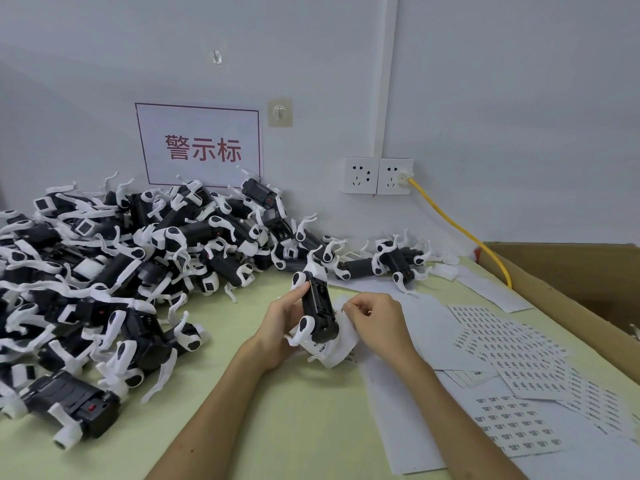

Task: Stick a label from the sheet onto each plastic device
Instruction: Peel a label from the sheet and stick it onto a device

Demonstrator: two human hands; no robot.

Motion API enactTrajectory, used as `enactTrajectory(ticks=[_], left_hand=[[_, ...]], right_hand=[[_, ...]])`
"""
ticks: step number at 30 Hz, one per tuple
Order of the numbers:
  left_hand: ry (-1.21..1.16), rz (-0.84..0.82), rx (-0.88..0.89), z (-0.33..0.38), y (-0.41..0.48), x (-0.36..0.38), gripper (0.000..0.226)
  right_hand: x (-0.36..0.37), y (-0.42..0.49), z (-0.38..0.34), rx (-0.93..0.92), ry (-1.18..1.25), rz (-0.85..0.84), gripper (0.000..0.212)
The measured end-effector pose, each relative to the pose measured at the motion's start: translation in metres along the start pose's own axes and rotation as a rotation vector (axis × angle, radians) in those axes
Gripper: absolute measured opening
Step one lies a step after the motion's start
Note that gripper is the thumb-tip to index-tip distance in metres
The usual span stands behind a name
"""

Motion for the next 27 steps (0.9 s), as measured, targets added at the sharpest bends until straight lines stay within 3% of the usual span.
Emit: enactTrajectory(ticks=[4,8,13,20,27], left_hand=[[0.013,0.008,0.007,0.000,0.000,-0.001,0.054],[0.024,0.038,0.020,0.002,0.001,-0.006,0.055],[-0.007,0.060,0.045,0.003,0.002,-0.009,0.050],[0.024,0.034,0.038,0.000,0.003,-0.009,0.050],[0.045,0.015,0.044,-0.001,0.004,-0.007,0.049]], right_hand=[[-0.003,-0.001,0.003,0.058,0.055,0.000,0.022],[-0.008,0.000,0.009,0.161,0.294,-0.030,0.021],[-0.011,-0.003,0.006,0.163,0.438,-0.060,0.015],[-0.004,-0.007,-0.006,0.011,0.074,0.005,0.013],[-0.008,-0.002,0.006,0.095,0.117,-0.002,0.020]])
Point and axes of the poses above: each hand's wrist, its own y-axis towards the middle knuckle, its own x-axis out of the palm, z = x × y, the point moved 9 cm from there along y, towards the middle knuckle, and after that the axes turned 15 degrees about x, right-handed, at the moved point
